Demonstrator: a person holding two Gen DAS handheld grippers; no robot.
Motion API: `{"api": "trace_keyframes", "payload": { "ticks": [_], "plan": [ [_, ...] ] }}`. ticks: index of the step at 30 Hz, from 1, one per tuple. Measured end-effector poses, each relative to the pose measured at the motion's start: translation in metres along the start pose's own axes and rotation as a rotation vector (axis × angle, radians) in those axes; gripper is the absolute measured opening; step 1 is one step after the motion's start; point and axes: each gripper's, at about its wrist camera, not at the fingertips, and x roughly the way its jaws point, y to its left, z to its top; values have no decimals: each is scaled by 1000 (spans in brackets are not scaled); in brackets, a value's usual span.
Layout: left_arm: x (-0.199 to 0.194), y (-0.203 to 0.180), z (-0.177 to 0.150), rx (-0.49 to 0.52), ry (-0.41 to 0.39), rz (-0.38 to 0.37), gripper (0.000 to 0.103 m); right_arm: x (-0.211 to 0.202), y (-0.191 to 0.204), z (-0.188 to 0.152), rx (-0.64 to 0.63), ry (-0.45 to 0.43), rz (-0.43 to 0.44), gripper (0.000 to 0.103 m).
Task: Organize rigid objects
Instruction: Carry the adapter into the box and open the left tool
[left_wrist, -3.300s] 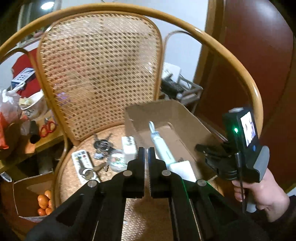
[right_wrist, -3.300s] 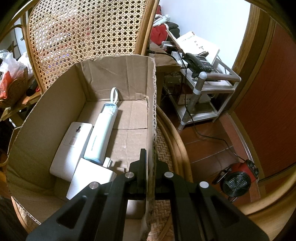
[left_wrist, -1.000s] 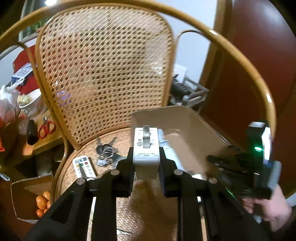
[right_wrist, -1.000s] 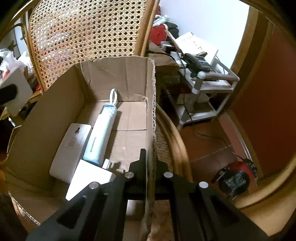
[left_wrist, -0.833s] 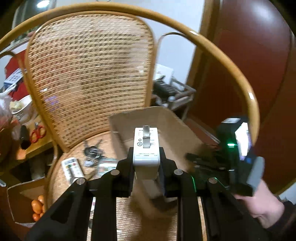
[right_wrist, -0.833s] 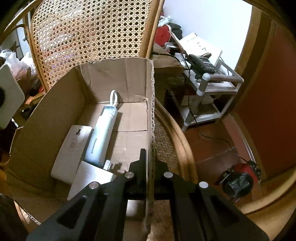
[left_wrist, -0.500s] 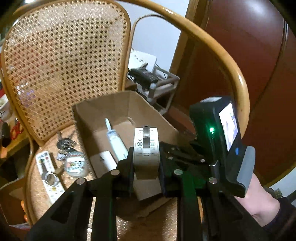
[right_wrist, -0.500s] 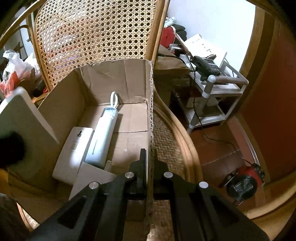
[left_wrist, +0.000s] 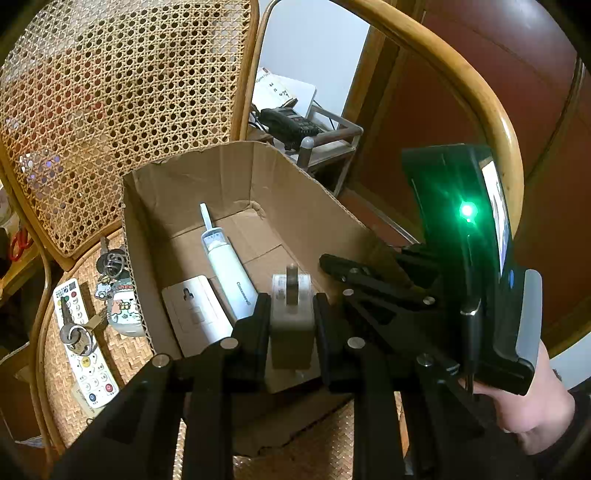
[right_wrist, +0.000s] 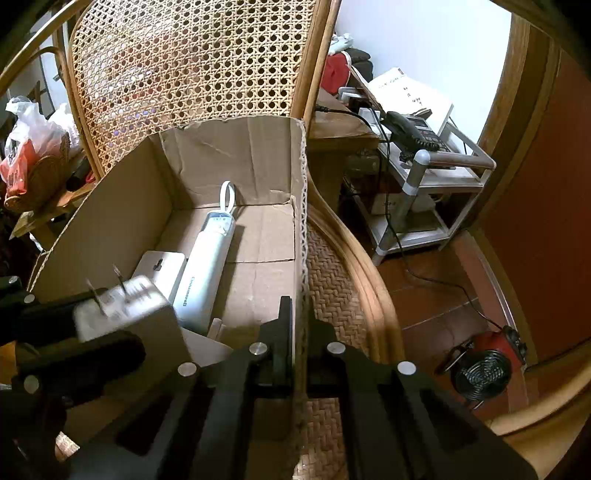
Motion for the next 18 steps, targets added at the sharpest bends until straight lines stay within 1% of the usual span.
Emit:
{"api": "trace_keyframes", "payload": {
  "ticks": [3,5,6,7,8,10,12,13,14,15,16,18],
  "plan": [
    [-1,-2,0,17,-2,-3,24,-1,-1,-1,2,0,2,5],
    [-2,1,-1,9,-12,11,35,0,-1,-1,4,2,1,5],
    [-3,4,-1,-4,-16,12,49,0,-2,-1,5,2,3,5],
    [-5,8,-1,-21,-27,5,58,0,-2,-1,4,2,3,5],
    [-9,10,-1,-31,-40,-3,59,-1,-2,-1,-2,1,-3,5],
    [-20,14,1,-48,-76,7,75,0,-3,-1,-2,2,-4,5],
    [-35,17,1,-40,-131,9,77,1,-3,0,-1,2,-2,5],
    [-44,19,1,-35,-162,14,80,1,-2,-1,-4,1,-3,5],
    [-51,21,1,-33,-180,22,83,1,-2,-1,-5,1,-3,5],
    [-57,24,1,-30,-193,37,92,1,-3,-1,-4,1,-2,5],
    [-63,29,-1,-27,-209,62,96,1,-2,-1,-4,1,-1,5],
    [-71,42,-5,-30,-223,134,96,1,-2,-1,-6,1,-4,5]
  ]
}}
